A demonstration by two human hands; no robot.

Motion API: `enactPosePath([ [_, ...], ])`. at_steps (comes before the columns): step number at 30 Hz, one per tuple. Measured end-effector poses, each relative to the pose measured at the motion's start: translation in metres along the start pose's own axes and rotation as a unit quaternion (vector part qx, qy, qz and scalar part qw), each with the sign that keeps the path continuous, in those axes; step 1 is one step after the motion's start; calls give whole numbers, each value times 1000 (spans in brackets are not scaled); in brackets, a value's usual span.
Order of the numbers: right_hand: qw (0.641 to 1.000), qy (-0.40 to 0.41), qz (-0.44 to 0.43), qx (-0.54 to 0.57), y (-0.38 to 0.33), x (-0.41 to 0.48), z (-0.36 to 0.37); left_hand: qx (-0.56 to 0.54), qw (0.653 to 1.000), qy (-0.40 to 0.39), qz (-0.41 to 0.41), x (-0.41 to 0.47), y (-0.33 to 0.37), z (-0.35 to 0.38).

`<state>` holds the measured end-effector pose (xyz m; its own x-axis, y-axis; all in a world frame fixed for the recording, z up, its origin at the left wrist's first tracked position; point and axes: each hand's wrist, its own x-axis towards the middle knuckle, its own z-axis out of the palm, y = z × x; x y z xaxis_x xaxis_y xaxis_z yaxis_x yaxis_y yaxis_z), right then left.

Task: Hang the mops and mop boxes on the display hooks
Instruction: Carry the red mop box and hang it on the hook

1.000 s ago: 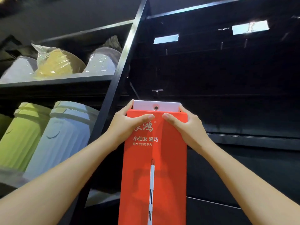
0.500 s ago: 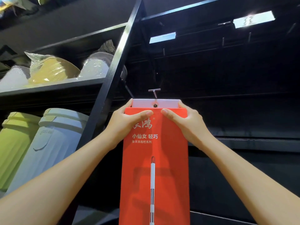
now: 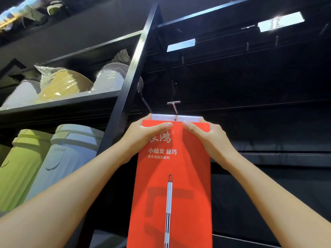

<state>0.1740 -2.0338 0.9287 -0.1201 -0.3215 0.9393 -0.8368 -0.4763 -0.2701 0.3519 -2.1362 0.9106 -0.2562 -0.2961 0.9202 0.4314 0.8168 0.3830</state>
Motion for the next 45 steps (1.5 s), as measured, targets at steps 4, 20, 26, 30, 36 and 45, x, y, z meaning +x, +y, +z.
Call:
enactPosePath([
  [4, 999, 3, 43, 9, 13, -8, 1, 1, 1000, -5, -31, -1, -13, 8],
  [20, 997, 28, 66, -18, 83, 7, 8, -37, 995, 71, -64, 20, -87, 47],
  [26, 995, 23, 92, -17, 129, 20, 12, -57, 993, 78, -71, 37, -133, 68],
  [30, 994, 29, 104, -30, 160, 29, 15, -45, 993, 83, -66, 54, -167, 80],
  [36, 992, 28, 113, -41, 197, 36, 21, -35, 994, 80, -71, 67, -202, 95],
  [45, 990, 28, 138, -33, 221, 43, 26, -35, 988, 102, -112, 80, -230, 106],
])
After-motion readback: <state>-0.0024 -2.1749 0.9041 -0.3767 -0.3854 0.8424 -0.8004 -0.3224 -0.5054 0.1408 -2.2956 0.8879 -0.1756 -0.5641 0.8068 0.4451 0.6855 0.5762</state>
